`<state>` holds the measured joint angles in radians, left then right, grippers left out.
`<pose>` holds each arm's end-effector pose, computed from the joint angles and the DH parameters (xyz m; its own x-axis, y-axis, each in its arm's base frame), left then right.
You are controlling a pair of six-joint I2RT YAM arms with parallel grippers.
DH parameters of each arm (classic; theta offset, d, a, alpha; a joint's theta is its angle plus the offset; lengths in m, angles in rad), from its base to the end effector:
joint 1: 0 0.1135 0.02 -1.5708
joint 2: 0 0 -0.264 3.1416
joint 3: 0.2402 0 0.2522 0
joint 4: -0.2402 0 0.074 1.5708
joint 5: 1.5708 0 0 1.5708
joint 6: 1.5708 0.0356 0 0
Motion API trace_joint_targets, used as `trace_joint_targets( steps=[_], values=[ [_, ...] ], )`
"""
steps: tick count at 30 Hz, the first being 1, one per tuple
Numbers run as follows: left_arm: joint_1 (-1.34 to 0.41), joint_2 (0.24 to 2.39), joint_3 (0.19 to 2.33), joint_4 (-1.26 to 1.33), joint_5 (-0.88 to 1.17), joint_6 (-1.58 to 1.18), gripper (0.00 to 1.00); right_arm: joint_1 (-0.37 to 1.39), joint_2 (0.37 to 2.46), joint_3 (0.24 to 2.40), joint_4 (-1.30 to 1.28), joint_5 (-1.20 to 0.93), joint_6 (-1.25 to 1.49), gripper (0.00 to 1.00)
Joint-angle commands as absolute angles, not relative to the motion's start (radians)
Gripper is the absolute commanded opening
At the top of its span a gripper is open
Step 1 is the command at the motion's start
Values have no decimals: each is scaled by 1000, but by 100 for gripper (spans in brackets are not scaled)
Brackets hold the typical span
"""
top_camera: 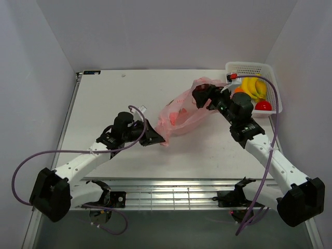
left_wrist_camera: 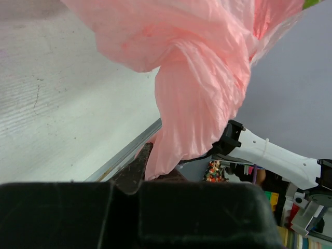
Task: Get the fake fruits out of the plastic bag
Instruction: Take out the fake fruit from the plastic bag, then place the fake fruit in the bin.
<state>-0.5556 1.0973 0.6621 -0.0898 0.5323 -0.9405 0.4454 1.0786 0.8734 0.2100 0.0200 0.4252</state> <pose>0.1923 -0.1407 0.2471 -0.9195 -0.2484 -0.3045 0.1438 0.5085 -0.8490 0.2321 0.1100 0.3555 -0.1663 0.3776 -0.9109 -0.3777 0.8289 0.4126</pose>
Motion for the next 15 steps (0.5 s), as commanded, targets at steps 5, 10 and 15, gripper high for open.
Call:
trace_joint_targets(
  steps=[5,10,15],
  values=[
    [-541,1177,713,123,660,-972,0,443,1126,887,209,-325,480,23],
    [-543,1124,709,86,606,-968,0,486,1086,802,103,-336,488,22],
    [-541,1062,654,103,595,-1000,0,525,944,772,11,-347,469,22]
  ],
)
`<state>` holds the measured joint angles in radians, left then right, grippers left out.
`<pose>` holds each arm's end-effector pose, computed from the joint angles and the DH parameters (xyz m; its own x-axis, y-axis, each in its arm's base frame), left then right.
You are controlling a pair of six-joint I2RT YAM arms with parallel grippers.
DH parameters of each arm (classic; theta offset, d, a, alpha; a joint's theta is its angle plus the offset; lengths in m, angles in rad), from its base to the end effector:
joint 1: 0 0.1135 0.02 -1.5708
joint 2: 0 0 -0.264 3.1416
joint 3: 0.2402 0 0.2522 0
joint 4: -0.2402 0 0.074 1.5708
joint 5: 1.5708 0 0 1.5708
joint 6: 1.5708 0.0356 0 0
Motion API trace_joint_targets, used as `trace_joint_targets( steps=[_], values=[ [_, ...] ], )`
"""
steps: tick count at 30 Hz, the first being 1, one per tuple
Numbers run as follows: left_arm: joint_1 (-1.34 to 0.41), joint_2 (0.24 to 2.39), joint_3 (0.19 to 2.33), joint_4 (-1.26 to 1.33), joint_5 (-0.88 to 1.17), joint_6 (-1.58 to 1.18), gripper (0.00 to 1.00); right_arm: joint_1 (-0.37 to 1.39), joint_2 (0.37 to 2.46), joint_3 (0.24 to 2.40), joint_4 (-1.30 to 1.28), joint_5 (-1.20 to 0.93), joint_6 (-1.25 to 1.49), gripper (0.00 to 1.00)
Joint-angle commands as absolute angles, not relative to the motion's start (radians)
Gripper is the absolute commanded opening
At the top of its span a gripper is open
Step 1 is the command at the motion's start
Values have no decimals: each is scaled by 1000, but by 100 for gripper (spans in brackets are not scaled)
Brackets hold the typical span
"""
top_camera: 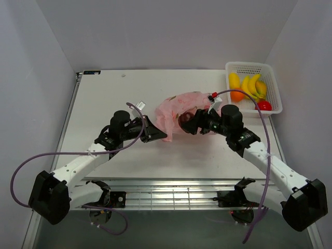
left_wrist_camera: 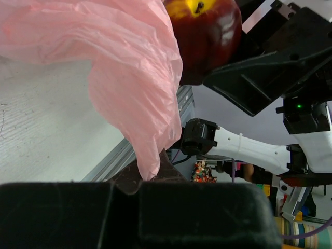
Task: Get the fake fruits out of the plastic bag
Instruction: Place the fake fruit in the bin.
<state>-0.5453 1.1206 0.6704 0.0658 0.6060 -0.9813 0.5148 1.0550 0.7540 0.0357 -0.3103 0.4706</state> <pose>0.2011 -0.1457 0.2599 -0.9079 -0.2483 -0.3378 0.2215 0.4001 -0.8893 0.2085 0.1304 0.2995 -0.5323 0.1950 -0.8238 -0.5430 0.6680 0.5089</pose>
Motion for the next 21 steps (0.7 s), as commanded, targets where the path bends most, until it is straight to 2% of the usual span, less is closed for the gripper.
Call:
trace_joint_targets(
  steps=[1,6,9,10,13,21],
  values=[
    [-541,1052,646,104,591,-1005,0,525,915,782,3,-306,466,23],
    [-543,1014,635,23,566,-976,0,515,802,932,-61,-169,417,26],
    [-543,999,632,-47,554,-956,0,505,830,1055,-89,-34,367,24],
    [-543,991,627,-54,555,-954,0,500,845,1109,-122,77,350,25],
    [-543,956,611,-57,563,-954,0,450,914,1163,-158,245,275,23],
    [-545,942,606,-89,633,-925,0,20,1143,1199,-155,206,270,24]
  ],
)
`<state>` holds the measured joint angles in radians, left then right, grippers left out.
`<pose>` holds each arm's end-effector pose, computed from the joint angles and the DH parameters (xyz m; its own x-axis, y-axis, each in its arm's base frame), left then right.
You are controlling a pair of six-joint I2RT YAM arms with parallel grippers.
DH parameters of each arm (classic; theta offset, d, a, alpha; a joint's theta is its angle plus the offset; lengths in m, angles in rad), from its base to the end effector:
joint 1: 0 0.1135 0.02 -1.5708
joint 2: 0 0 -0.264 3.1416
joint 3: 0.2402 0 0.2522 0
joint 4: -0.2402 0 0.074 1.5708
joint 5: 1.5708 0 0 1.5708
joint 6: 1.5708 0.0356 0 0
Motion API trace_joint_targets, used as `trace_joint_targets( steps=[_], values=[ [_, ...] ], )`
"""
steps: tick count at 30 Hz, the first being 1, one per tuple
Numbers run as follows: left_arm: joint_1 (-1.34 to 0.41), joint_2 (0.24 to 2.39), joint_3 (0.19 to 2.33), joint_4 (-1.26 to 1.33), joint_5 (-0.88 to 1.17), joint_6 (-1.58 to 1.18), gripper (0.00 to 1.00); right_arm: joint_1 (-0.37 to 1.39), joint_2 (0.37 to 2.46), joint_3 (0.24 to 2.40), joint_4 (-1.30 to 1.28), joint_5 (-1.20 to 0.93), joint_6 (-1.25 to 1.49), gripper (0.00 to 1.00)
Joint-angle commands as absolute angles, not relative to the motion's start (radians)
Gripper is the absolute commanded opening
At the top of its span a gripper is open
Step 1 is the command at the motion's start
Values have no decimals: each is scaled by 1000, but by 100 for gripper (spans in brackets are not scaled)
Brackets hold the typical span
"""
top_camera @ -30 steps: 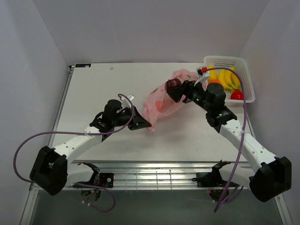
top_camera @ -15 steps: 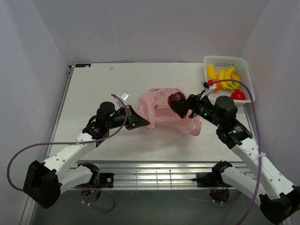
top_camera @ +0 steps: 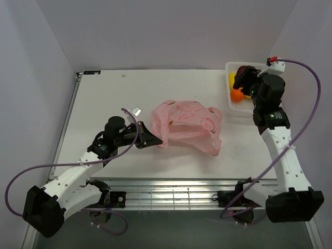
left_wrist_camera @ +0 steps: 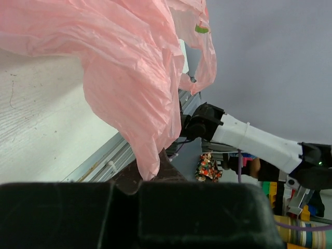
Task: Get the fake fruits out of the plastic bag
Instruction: Place the fake fruit in the bin, then take out the fake fruit from the plastic bag.
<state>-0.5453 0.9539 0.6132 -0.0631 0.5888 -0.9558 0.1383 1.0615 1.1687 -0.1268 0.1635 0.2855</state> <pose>0.1723 -0.1276 0.2628 -0.9028 -0.2468 -0.3523 0.2264 0.4238 -0.8770 0.2361 0.0270 0.4277 -0.0115 0.2790 -0.9602 0.0296 0.9600 0.2785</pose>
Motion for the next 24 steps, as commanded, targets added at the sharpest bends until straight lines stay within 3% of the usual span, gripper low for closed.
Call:
trace_joint_targets(
  steps=[1,3,5,8,9,10,21,24],
  values=[
    [-543,949,607,-98,638,-917,0,-20,1175,1207,-159,152,273,24],
    [-545,954,626,-136,623,-885,0,-81,1251,1221,-159,126,278,25],
    [-545,956,641,-170,605,-858,0,-100,1304,1227,-163,167,291,39],
    [-545,948,663,-184,598,-845,0,-129,1364,1238,-173,248,310,73],
    [-545,946,663,-183,598,-841,0,-143,1377,1250,-217,236,324,99],
    [-545,945,663,-184,595,-839,0,-155,1394,1262,-227,185,340,90],
    [-545,950,652,-164,600,-851,0,-164,1279,1218,-170,14,281,90],
    [-543,940,652,-158,588,-861,0,-163,1211,1195,-198,-202,253,90]
  ],
)
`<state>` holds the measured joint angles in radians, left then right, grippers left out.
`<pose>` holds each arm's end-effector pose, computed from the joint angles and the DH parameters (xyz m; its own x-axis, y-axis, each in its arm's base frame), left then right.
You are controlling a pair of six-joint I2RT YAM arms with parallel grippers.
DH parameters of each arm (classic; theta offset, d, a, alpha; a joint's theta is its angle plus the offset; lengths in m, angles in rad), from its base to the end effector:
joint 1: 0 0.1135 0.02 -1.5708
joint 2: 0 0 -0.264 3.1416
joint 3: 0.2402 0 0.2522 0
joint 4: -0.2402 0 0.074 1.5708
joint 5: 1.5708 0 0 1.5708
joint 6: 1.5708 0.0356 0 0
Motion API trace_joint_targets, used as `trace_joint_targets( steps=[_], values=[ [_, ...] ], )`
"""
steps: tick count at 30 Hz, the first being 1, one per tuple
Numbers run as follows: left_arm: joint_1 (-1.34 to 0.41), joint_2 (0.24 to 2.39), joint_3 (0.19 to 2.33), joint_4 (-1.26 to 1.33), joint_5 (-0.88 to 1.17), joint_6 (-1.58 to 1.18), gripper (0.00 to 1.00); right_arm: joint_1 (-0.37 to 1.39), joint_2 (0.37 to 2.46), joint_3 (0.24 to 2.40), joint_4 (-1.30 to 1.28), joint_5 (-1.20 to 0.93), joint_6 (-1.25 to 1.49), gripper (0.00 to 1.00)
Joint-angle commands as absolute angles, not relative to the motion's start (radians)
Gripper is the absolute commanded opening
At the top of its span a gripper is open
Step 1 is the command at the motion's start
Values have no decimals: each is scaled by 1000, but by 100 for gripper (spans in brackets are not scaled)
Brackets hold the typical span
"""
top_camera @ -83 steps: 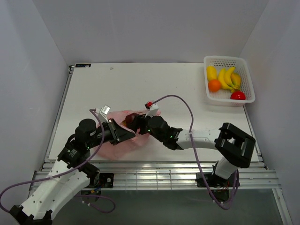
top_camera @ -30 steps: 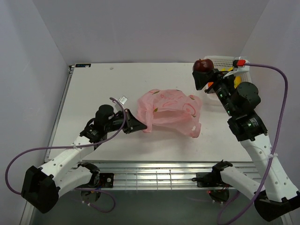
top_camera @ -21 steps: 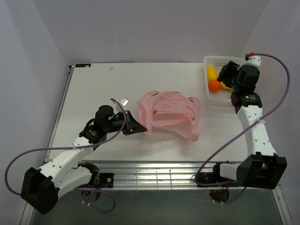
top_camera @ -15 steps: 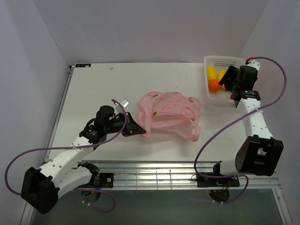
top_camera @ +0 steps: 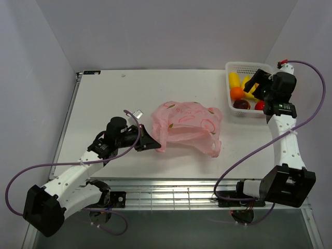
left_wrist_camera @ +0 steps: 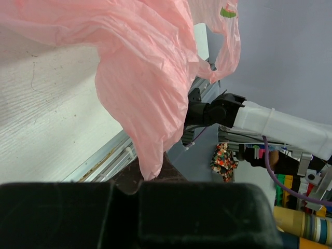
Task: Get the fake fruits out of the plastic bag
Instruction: Take out the fake fruit from the plastic bag.
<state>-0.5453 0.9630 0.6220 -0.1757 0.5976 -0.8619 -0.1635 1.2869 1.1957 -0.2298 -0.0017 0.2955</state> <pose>0.1692 -0.1261 0.2537 -0.9179 -0.1771 -0.3550 0.2308 0.4894 -0.8409 0.2955 -0.0487 0.3698 -0.2509 0.3365 -0.9076 0.2449 0.9292 0.2769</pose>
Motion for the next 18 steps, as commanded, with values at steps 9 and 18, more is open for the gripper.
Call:
trace_joint_targets(
  steps=[9,18],
  values=[
    [-545,957,657,-118,589,-888,0,415,801,956,-197,-595,195,90],
    [-548,950,660,-72,607,-933,0,873,888,813,-301,-156,270,90]
  ],
)
